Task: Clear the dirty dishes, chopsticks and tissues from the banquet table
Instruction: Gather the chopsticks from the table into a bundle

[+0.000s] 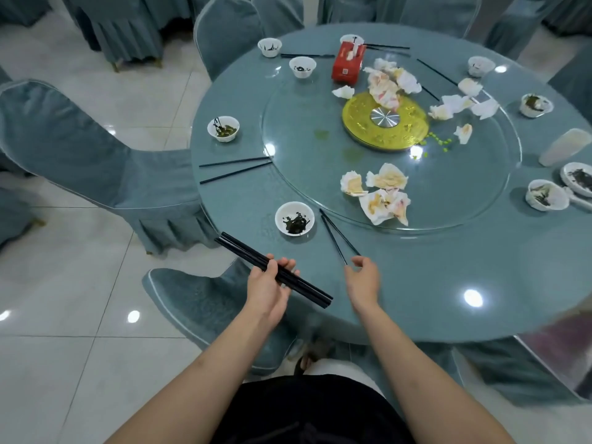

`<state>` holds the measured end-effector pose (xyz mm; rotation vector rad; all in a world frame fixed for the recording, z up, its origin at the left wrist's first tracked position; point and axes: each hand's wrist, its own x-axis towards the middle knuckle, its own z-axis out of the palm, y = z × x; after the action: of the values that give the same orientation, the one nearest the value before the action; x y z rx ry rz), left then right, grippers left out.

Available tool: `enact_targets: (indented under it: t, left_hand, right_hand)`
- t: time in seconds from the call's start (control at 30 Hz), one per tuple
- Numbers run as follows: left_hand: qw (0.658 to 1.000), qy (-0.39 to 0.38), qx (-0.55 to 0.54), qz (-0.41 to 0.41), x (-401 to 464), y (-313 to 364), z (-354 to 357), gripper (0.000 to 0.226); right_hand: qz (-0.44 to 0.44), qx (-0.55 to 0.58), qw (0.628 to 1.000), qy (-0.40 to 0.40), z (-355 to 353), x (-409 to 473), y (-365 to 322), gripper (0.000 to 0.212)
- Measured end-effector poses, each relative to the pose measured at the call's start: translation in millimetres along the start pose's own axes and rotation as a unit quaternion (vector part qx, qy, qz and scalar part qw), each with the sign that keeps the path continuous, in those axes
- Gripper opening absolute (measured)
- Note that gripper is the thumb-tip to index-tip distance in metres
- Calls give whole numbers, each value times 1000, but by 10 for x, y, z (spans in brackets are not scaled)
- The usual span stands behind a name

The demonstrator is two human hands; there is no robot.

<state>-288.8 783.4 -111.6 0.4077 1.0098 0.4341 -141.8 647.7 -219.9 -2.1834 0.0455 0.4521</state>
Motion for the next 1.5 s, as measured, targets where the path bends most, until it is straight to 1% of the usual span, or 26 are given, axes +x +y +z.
enact_targets:
  t: [0.1,0.17,0.23,0.3,0.37,0.5,0.63,0.77,0.9,1.0,1.03,1.23,1.33,1.4,1.47,1.5]
  left_hand:
    - [1000,14,1,-5,114,-78,111,13]
    - [1000,25,3,-3,171,-106,126,13]
    - [999,41,7,-4,204,-121,120,12]
    - [999,51,5,-4,206,-122,117,12]
    - [999,52,4,-3,198,-117,123,13]
    - [999,48,17,-7,219,-118,161,13]
    - [999,42,25,-6,260,-125,213,11]
    - [999,25,28,-13,213,-155,251,11]
    - [999,11,48,-16,158,-162,224,10]
    - [998,-4,61,-15,125,-146,217,11]
    - [998,-11,60,-13,117,-147,212,11]
    - [999,-21,46,0,83,-159,159,21]
    - [999,-26,45,2,56,-157,121,21]
    - [999,-30,40,-2,44,-163,102,19]
    - [999,-32,39,-4,36,-172,95,17]
    - [999,-33,40,-4,41,-177,90,17]
  right_hand:
    - [-45,-104,994,-6,-11,259,89,33]
    - [-78,-154,985,-10,15,389,131,42]
    - [-85,-199,976,-21,38,481,149,50]
    - [-88,-243,966,-30,53,536,166,52]
    - [-99,-269,958,-34,60,577,179,51]
    - [-87,-247,963,-56,90,635,195,43]
    - [-55,-222,971,-71,105,632,263,28]
    - [-33,-234,968,-82,78,669,301,9]
    - [-22,-260,962,-82,95,671,316,18]
    - [-20,-263,961,-82,82,631,278,9]
    - [-21,-265,960,-83,75,619,270,9]
    - [-36,-313,943,-109,13,523,177,18]
    - [-33,-322,938,-125,-3,497,140,23]
    - [-21,-316,938,-140,-38,478,94,21]
    - [0,-298,941,-162,-86,480,49,10]
    - [12,-287,942,-176,-107,496,47,9]
